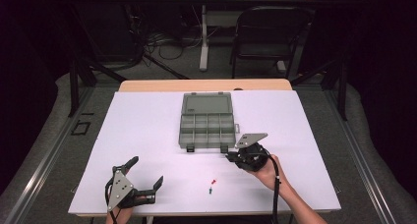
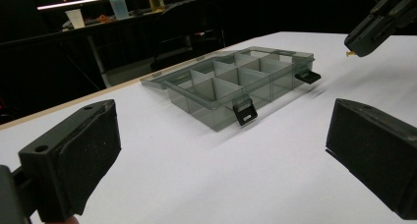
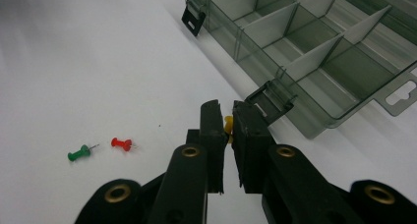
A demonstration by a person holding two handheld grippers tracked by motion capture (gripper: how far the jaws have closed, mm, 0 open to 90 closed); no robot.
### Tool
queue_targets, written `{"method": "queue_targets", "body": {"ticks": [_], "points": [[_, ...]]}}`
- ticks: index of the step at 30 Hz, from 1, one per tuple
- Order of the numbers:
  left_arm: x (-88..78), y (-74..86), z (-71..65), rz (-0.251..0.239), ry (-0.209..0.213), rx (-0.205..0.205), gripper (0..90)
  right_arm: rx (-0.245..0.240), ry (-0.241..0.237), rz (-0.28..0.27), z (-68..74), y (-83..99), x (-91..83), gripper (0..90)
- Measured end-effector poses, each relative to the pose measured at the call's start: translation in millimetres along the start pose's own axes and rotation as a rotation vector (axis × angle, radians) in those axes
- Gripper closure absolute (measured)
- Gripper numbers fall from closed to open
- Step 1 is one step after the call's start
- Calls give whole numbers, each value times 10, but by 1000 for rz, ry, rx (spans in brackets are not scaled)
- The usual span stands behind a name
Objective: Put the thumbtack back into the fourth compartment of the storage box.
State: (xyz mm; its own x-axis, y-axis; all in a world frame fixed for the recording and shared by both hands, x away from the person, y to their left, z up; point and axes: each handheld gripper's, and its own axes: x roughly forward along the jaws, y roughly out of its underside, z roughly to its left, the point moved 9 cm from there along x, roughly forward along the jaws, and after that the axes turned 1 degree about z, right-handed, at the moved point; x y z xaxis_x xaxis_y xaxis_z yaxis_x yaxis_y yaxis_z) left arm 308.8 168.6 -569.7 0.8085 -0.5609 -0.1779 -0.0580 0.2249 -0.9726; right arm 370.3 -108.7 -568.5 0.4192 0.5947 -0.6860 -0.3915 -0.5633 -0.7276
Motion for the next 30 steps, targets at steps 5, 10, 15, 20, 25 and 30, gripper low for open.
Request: {"method": "queue_targets", "body": {"ticks": [5,10,15,20,25,30], "points": [[2,2,6,0,-2,-3,0,3,10,-10,-59,-58,-24,836],[0,-1,4,1,-3,0,0,7,18,-20,-113,-104,-47,835],[0,-3,3,-1,-4,-1,0,14,31,-24,-180,-149,-57,836],[1,-3,6,-1,-6,-2,0,16,32,-29,-221,-188,-42,836],[-1,-6,2,-2,-5,-4,0,24,40,-30,-299,-241,-12,836],[-1,-3,9,-2,-6,-6,0,34,50,-31,-385,-283,16,836]]}}
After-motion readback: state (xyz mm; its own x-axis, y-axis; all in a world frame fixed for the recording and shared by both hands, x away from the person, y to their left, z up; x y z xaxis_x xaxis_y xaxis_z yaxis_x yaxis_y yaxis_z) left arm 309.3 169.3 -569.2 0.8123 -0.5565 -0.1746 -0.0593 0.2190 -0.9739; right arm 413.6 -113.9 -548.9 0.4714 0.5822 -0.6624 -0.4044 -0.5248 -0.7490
